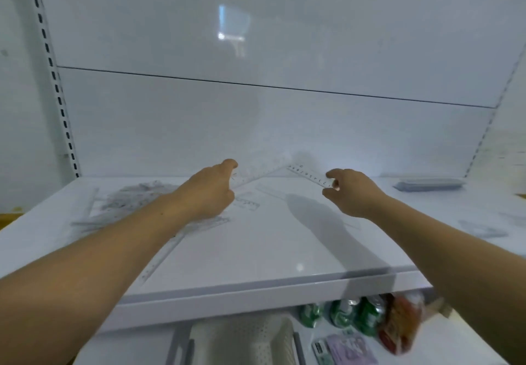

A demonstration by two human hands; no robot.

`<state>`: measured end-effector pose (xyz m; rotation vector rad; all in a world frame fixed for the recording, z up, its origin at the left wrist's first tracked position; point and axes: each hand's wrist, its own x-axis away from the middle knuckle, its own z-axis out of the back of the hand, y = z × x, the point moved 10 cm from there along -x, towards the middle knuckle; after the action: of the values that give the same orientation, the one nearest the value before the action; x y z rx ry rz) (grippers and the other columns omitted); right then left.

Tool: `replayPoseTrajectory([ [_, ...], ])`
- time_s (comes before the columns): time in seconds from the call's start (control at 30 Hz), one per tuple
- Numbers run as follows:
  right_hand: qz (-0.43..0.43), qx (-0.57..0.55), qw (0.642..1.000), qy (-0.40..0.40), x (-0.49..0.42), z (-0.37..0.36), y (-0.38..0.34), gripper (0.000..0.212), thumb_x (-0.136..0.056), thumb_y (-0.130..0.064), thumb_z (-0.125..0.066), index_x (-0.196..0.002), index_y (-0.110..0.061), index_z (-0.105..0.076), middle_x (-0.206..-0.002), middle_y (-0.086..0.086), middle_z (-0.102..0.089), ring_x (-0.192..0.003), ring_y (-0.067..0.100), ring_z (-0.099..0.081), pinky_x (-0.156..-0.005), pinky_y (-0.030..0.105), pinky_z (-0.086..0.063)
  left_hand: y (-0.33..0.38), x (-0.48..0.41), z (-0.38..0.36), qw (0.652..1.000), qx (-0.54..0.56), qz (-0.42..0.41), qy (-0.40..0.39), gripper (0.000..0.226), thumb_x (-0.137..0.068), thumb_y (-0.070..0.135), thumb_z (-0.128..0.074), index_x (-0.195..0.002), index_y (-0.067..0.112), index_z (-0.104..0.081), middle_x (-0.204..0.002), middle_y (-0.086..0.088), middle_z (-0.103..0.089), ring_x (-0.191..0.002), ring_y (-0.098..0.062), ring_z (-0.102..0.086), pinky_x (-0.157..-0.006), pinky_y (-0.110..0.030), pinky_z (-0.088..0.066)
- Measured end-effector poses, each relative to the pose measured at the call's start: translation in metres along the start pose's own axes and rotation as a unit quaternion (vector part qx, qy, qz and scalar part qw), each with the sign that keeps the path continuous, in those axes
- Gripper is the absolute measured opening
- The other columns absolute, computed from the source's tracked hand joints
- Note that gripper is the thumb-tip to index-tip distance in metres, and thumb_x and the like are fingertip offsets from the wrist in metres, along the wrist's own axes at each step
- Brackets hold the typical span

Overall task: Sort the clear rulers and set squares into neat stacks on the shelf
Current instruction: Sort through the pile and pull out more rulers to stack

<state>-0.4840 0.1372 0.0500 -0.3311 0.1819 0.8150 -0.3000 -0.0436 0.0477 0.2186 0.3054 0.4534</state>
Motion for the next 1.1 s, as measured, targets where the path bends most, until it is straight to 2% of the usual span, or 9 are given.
replayPoseTrajectory([
  [0.07,-0.018,0.01,1.0,0.006,0.012,0.016,0.037,0.048,-0.095,-0.038,-0.048,-0.14,-0.025,-0.041,-0.114,0.005,-0.056,-0.095,0.023,-0.054,-0.076,0.032,-0.044,0.036,-0.006,-0.012,1.0,0.02,-0.017,-0.003,0.045,-0.09,0.017,-0.048,-0.133,0.019,-0.035,-0.118,-0.004,-0.054,-0.099,-0.023,-0.051,-0.085,-0.033,-0.043],
  [0.17,-0.074,0.013,0.997,0.019,0.034,0.038,0.108,0.048,-0.095,-0.042,-0.045,-0.141,-0.031,-0.038,-0.115,0.006,-0.053,-0.093,0.024,-0.054,-0.076,0.035,-0.046,0.1,-0.02,-0.04,0.998,0.011,-0.055,-0.021,0.039,-0.092,0.026,-0.049,-0.13,0.025,-0.04,-0.123,-0.001,-0.049,-0.106,-0.021,-0.051,-0.091,-0.032,-0.041],
  [0.3,-0.132,0.005,0.991,0.037,0.067,0.06,0.211,0.05,-0.096,-0.036,-0.046,-0.142,-0.02,-0.037,-0.133,0.01,-0.053,-0.109,0.027,-0.055,-0.087,0.037,-0.045,0.19,-0.043,-0.089,0.995,-0.046,-0.073,-0.05,0.041,-0.096,0.039,-0.042,-0.136,0.042,-0.031,-0.129,-0.002,-0.044,-0.116,-0.026,-0.047,-0.097,-0.044,-0.038],
  [0.43,-0.154,-0.005,0.987,0.034,0.095,0.08,0.305,0.05,-0.094,-0.026,-0.048,-0.142,-0.016,-0.036,-0.129,0.008,-0.056,-0.094,0.021,-0.057,-0.073,0.028,-0.045,0.271,-0.063,-0.135,0.993,-0.024,-0.074,-0.084,0.045,-0.098,0.036,-0.04,-0.141,0.042,-0.027,-0.134,-0.004,-0.041,-0.118,-0.027,-0.045,-0.099,-0.043,-0.04],
  [0.53,-0.143,-0.012,0.989,0.039,0.103,0.097,0.357,0.047,-0.095,-0.028,-0.048,-0.139,-0.017,-0.039,-0.129,0.007,-0.056,-0.095,0.02,-0.056,-0.075,0.027,-0.045,0.311,-0.078,-0.154,0.994,0.005,-0.067,-0.092,0.048,-0.097,0.03,-0.044,-0.142,0.036,-0.029,-0.132,-0.005,-0.044,-0.113,-0.025,-0.049,-0.098,-0.038,-0.041],
  [0.63,-0.122,-0.016,0.991,0.043,0.096,0.106,0.387,0.047,-0.096,-0.032,-0.049,-0.14,-0.021,-0.04,-0.131,0.006,-0.052,-0.102,0.021,-0.055,-0.08,0.028,-0.043,0.331,-0.09,-0.166,0.995,0.021,-0.042,-0.086,0.048,-0.095,0.025,-0.048,-0.14,0.027,-0.032,-0.128,-0.005,-0.049,-0.108,-0.024,-0.051,-0.091,-0.031,-0.041],
  [0.8,-0.093,-0.027,0.995,0.032,0.064,0.092,0.413,0.047,-0.095,-0.037,-0.047,-0.141,-0.03,-0.039,-0.128,0.004,-0.049,-0.107,0.022,-0.053,-0.091,0.036,-0.045,0.338,-0.106,-0.18,0.997,0.037,-0.001,-0.07,0.04,-0.094,0.034,-0.051,-0.13,0.02,-0.044,-0.123,-0.001,-0.055,-0.099,-0.017,-0.05,-0.085,-0.027,-0.039],
  [0.93,-0.084,-0.047,0.995,0.02,0.025,0.074,0.424,0.046,-0.096,-0.035,-0.046,-0.141,-0.028,-0.039,-0.129,0.004,-0.05,-0.112,0.023,-0.051,-0.097,0.04,-0.043,0.338,-0.128,-0.187,0.998,0.042,-0.001,-0.051,0.041,-0.091,0.034,-0.056,-0.129,0.021,-0.049,-0.126,-0.001,-0.055,-0.107,-0.018,-0.052,-0.089,-0.025,-0.038],
  [1.1,-0.05,-0.046,0.998,0.011,-0.03,0.064,0.432,0.044,-0.095,-0.031,-0.05,-0.137,-0.02,-0.045,-0.133,0.004,-0.051,-0.117,0.023,-0.05,-0.098,0.035,-0.04,0.332,-0.161,-0.197,0.997,0.058,0.002,-0.051,0.042,-0.088,0.033,-0.061,-0.128,0.024,-0.053,-0.129,0.001,-0.054,-0.114,-0.013,-0.051,-0.091,-0.021,-0.035],
])
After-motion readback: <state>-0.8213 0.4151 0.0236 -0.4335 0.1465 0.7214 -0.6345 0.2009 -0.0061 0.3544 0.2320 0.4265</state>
